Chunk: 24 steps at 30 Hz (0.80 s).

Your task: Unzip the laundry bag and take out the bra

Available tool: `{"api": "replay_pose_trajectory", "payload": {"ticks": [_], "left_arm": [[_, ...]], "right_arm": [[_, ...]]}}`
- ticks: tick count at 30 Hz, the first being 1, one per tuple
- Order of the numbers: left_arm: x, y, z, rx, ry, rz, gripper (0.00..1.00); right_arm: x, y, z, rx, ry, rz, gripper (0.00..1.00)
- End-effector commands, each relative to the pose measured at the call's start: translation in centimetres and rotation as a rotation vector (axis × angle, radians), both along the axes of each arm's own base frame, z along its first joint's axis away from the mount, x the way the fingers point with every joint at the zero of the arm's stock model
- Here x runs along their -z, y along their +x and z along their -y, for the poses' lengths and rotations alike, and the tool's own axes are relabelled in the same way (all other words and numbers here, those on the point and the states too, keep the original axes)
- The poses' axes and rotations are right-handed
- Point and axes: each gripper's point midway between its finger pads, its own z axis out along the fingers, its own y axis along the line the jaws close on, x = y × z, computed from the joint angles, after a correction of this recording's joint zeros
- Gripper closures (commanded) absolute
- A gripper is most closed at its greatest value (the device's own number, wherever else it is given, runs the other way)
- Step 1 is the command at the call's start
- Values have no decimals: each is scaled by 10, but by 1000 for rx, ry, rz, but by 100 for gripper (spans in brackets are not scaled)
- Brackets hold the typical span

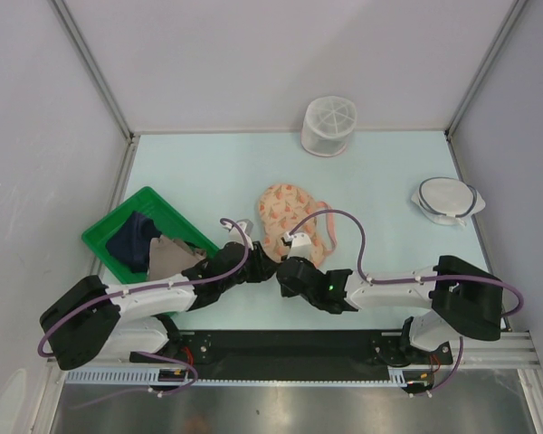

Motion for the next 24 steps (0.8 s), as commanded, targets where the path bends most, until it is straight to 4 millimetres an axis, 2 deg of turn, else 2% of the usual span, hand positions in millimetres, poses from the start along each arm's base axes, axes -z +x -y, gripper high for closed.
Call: {"api": "replay_pose_trajectory", "payload": {"ticks": [1,2,4,5,6,18,24], "left_arm": [[-11,8,4,-32,-40,34,74],[-10,8,3,-33,-34,33,82],[-9,10,1,-43,-27,37,91],[-10,11,1,-47,-24,39,98],[-10,11,1,-48,-19,41,100],[-11,22,-13,-87,28,70,100],[-6,25,-19,-98,41,64,100]], "right_arm": [[-22,5,-23,-28,77,43,100],[-22,5,-24,-33,75,43,100],[-21,3,-24,-41,73,37,100],[-18,2,-23,-36,69,27,100],[-17,2,-23,-33,69,26,100],[-19,9,1,39,33,64,100],[-11,10,21,77,-34,65,100]]}}
